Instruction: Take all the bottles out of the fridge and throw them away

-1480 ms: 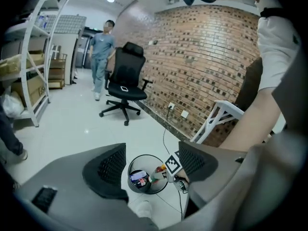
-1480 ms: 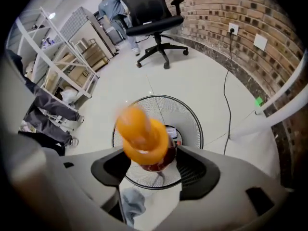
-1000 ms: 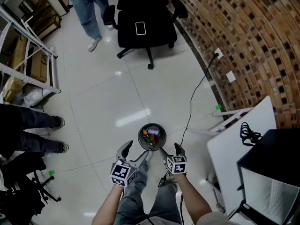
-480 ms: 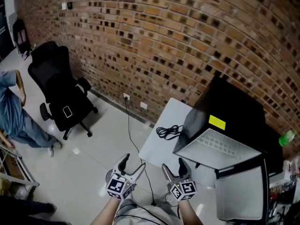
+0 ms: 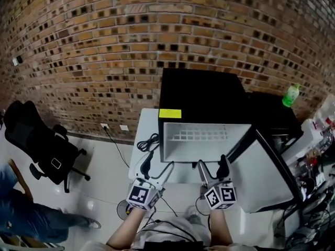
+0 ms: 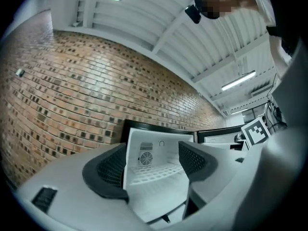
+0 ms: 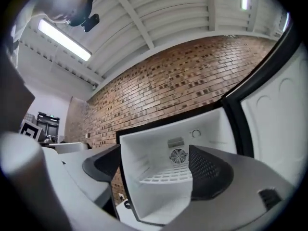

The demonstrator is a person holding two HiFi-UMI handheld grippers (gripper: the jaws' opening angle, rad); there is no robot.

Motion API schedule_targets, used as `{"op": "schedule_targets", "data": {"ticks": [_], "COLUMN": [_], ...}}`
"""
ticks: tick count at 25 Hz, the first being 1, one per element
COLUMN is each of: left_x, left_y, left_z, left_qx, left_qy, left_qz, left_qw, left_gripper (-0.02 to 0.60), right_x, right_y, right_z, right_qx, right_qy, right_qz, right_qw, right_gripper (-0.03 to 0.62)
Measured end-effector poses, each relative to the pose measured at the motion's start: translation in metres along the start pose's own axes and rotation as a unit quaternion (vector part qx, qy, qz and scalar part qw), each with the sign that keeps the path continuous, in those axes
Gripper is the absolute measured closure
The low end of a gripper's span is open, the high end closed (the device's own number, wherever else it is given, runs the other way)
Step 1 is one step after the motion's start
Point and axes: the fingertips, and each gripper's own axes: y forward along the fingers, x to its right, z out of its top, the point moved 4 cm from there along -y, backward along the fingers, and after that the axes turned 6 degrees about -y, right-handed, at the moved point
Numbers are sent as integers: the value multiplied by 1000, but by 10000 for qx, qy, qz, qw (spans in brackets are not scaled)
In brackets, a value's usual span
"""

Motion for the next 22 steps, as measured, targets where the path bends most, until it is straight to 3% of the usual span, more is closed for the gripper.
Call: {"op": "schedule_targets", "data": {"ticks": [6,10,15,22], "left_x": [40,60,58,63], "left_y": [30,44,49,53], "left_z": [-3,11,-1,8], "left_qx": [-52,-31,-77,-10], "left_qy": [240,125,441,183], "left_qz": [-239,-198,-175,52], "left_qw": [9994,9997,9988,9998], "left_gripper": [242,242,242,242], "right_x": [47,57,59,53], "right_y": [-22,-18,-8,8], "right_z": [13,18,19,13], "right_qx": [11,40,18,-29], "right_qy": [-399,-504,-535,-613], "right_qz": [-249,-122,106,490], "right_qw": [9989,9986,9985,9969], "right_gripper": [148,148,149,151]}}
